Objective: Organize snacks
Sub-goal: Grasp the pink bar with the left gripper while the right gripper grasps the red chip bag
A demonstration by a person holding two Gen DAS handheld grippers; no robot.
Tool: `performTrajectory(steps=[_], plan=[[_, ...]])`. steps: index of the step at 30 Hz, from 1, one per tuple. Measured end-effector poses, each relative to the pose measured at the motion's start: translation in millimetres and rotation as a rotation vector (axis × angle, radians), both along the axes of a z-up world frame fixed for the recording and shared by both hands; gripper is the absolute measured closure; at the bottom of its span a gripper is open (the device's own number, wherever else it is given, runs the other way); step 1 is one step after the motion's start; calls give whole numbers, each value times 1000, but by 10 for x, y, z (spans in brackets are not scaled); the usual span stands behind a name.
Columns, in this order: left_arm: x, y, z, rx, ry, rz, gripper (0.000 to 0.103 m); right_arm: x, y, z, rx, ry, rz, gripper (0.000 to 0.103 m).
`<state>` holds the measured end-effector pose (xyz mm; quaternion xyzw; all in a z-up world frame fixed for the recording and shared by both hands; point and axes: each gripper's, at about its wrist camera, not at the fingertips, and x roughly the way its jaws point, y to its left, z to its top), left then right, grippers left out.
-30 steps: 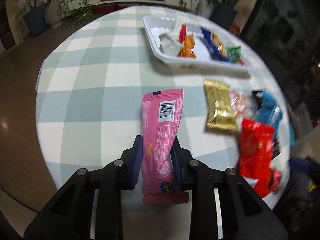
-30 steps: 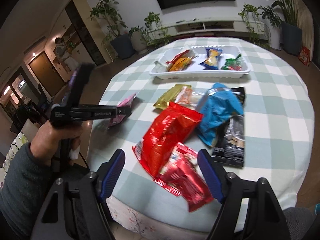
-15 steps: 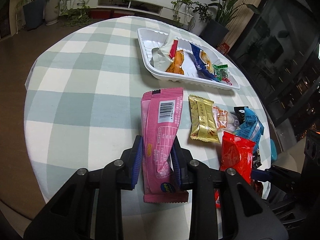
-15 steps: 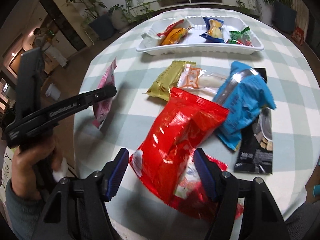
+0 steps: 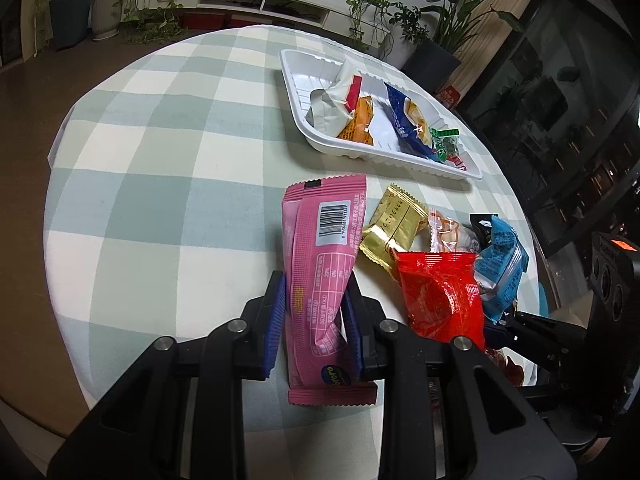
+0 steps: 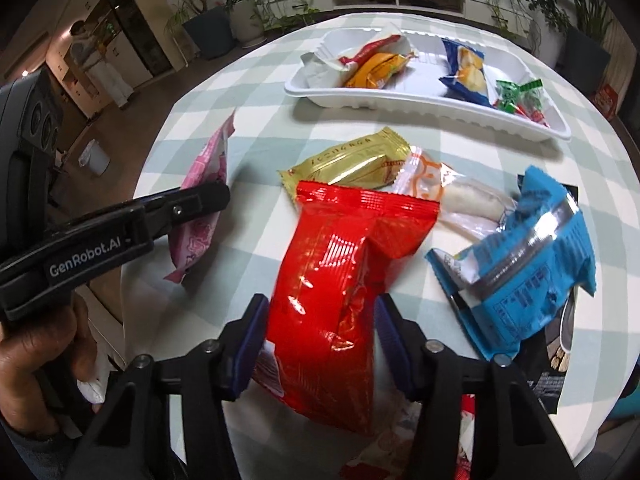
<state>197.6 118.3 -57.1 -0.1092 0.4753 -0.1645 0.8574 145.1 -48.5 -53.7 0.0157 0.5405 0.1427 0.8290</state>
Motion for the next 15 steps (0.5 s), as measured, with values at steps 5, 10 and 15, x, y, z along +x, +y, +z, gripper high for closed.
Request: performTrajectory(steps=[5,10,15], plan=[[4,-10,-8,-2,1,-7,78,-14,6,41,18,-10,6,65],[7,3,-13,-11,2,-5,78,-115,-83,156,60,-30,-13,68],[-1,31,-1,-29,-5,0,78,-286,-202,331,168,-68,-9,68]])
